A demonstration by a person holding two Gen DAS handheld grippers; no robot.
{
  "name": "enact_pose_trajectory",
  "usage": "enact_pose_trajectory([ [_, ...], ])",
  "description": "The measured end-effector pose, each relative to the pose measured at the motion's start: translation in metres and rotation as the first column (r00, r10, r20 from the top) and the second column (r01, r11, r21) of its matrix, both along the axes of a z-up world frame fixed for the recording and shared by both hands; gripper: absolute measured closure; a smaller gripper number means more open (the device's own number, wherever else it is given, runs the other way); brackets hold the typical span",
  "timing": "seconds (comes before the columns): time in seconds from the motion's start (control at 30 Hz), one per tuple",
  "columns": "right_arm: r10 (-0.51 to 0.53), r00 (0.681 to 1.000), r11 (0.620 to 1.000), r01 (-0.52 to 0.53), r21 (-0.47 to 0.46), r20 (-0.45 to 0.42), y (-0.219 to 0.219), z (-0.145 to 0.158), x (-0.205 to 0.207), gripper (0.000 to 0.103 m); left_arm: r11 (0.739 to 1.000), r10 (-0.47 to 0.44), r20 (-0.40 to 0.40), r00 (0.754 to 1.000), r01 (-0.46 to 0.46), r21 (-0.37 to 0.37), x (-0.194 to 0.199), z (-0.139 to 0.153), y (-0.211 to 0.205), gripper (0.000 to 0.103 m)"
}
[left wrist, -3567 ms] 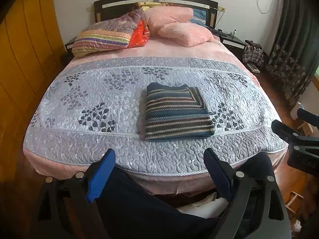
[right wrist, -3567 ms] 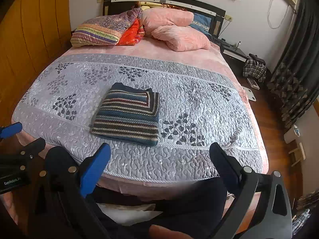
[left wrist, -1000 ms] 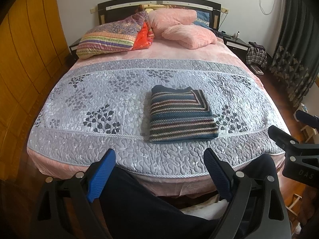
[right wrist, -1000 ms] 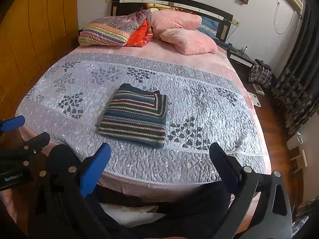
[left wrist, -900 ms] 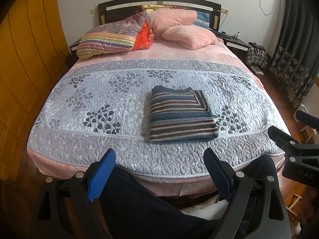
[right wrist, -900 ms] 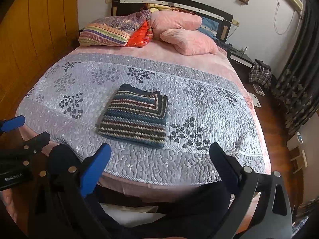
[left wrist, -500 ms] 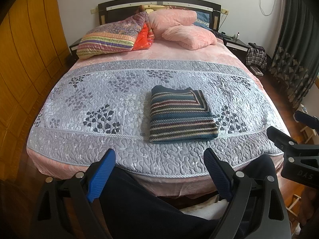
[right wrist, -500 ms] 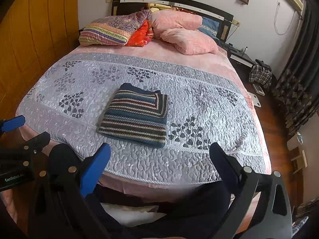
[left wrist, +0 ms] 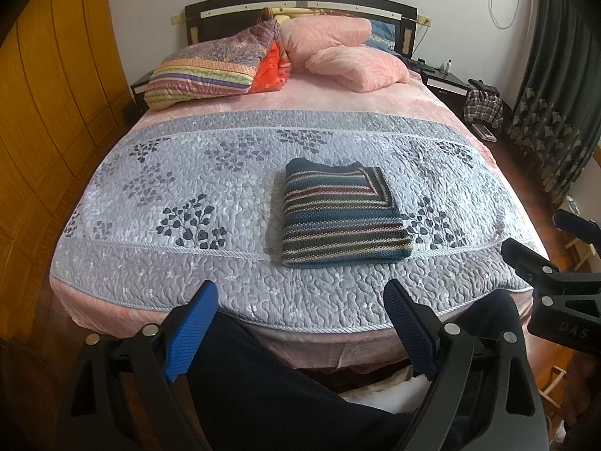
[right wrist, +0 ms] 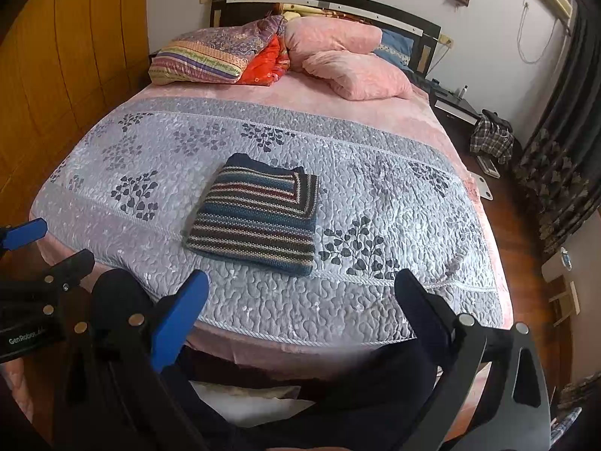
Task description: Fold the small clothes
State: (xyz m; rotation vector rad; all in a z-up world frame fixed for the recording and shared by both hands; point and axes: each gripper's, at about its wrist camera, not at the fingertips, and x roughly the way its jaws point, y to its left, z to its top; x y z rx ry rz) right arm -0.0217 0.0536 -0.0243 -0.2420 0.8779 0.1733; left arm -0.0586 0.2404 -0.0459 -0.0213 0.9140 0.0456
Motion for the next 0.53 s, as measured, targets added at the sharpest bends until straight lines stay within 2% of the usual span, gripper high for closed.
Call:
enact_pose_trajectory([
  [0.53,0.007,1.0,1.0,-0.007,0.004,-0.011,-0.0014,-0.008,0.0009,0.004,1.0,0.004,-0.011,1.0,-0.004,0.0,-0.0001,-0.0073,0.0031,0.013],
])
